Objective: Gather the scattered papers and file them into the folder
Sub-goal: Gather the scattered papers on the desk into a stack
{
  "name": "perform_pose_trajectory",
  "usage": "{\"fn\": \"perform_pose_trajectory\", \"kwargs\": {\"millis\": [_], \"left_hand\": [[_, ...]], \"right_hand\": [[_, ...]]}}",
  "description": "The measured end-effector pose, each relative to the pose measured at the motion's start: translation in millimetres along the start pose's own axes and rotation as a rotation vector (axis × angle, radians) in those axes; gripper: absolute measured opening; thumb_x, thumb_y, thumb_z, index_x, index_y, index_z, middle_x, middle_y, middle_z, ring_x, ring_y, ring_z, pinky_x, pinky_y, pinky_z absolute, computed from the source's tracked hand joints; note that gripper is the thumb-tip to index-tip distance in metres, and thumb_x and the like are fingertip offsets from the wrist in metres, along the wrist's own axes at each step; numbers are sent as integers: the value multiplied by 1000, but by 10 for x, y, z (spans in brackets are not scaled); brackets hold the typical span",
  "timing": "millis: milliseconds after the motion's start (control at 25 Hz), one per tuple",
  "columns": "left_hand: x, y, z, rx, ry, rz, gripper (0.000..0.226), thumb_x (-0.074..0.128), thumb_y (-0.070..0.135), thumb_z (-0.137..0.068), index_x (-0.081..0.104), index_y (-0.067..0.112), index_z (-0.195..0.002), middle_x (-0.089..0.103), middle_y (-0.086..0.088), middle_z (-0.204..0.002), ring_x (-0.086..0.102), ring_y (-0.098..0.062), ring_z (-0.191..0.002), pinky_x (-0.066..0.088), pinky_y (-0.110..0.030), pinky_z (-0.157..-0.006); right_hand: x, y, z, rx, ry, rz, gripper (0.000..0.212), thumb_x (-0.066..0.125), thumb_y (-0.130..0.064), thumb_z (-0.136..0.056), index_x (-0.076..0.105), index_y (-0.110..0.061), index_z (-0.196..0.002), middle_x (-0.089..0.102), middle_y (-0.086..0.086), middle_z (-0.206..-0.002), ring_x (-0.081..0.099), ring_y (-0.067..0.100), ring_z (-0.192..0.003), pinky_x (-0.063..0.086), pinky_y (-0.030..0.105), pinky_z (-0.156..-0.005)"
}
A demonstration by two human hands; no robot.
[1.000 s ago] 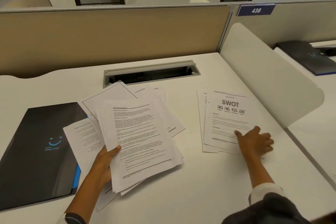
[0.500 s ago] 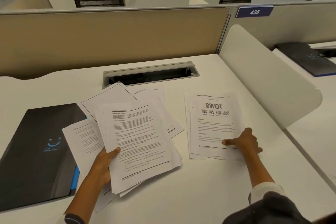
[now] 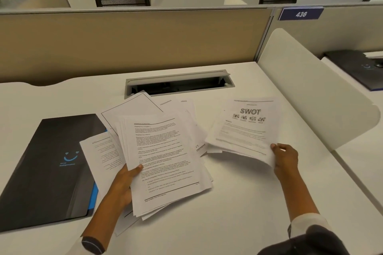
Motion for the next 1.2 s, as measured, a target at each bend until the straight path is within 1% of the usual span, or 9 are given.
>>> {"fn": "perform_pose_trajectory", "kwargs": {"millis": [160,320,480,640,720,840,960,1080,1200], "left_hand": [[11,-7,-13,-5,-10,34,27,55,2,-87,61,23,-103,69,-5,-100,64,-27,-94,53,-41,-71],[60,-4,17,1,-64,60,30,56,7,-87,58,20,-114,68,-8,-107,62,-28,-100,52,-42,-77],[60,-1,39,14,-83,62,30,54,6,-88,56,19,-115,66,-10,-110,62,-29,-101,53,-43,-77],[53,-15,33,7,-106,89,35,57,6,-86,55,17,-119,67,-13,-111,63,-34,-101,54,-49,-79],[44,-30,28,0,-115,109,37,56,5,-86,54,18,-121,67,-13,-113,63,-34,-103,53,-50,-80],[34,-35,26,7,-104,91,38,57,10,-87,53,18,-124,66,-12,-115,63,-31,-103,54,-44,-79],[4,-44,-8,-15,-50,127,33,56,33,-88,56,21,-119,69,-11,-111,63,-30,-103,52,-45,-85],[87,-58,-16,-75,-117,173,37,48,56,-84,63,30,-107,72,-10,-106,65,-33,-101,51,-52,-87],[60,-56,-13,-28,-64,69,29,65,30,-82,62,23,-110,71,-12,-106,67,-32,-95,56,-49,-77]], "right_hand": [[365,-71,282,9,-207,-106,15,65,-16,-87,63,-10,-101,62,16,-115,59,30,-100,49,44,-94],[886,-101,800,-44,-469,-111,5,64,-12,-87,62,-12,-83,68,15,-94,64,22,-72,53,34,-72],[1316,-120,1222,136,-732,-350,6,63,-16,-87,66,-12,-90,75,3,-80,71,13,-64,58,26,-52],[1542,-324,1497,190,-923,-412,11,64,-20,-82,68,-12,-88,76,3,-77,71,13,-63,58,25,-53],[1605,-245,1536,183,-909,-309,9,57,-11,-91,65,-8,-89,72,6,-73,67,14,-57,56,24,-49],[1567,-97,1436,-31,-748,46,8,61,-11,-90,61,-10,-82,68,14,-84,65,27,-69,52,28,-56],[1560,-48,1434,-270,-667,277,11,62,-16,-88,56,-12,-80,69,10,-87,60,25,-76,44,28,-63],[1614,6,1498,-390,-642,395,11,61,-19,-90,57,-10,-85,73,7,-88,66,23,-79,50,35,-71],[1687,83,1563,-413,-656,452,11,62,-22,-88,60,-11,-86,74,4,-84,68,23,-79,54,39,-77]]}}
Point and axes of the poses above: each hand's wrist, its own z-axis away from the middle knuckle, its own x-axis out of the palm, y = z × x, the point moved 10 cm from there along -z, towards the middle knuckle
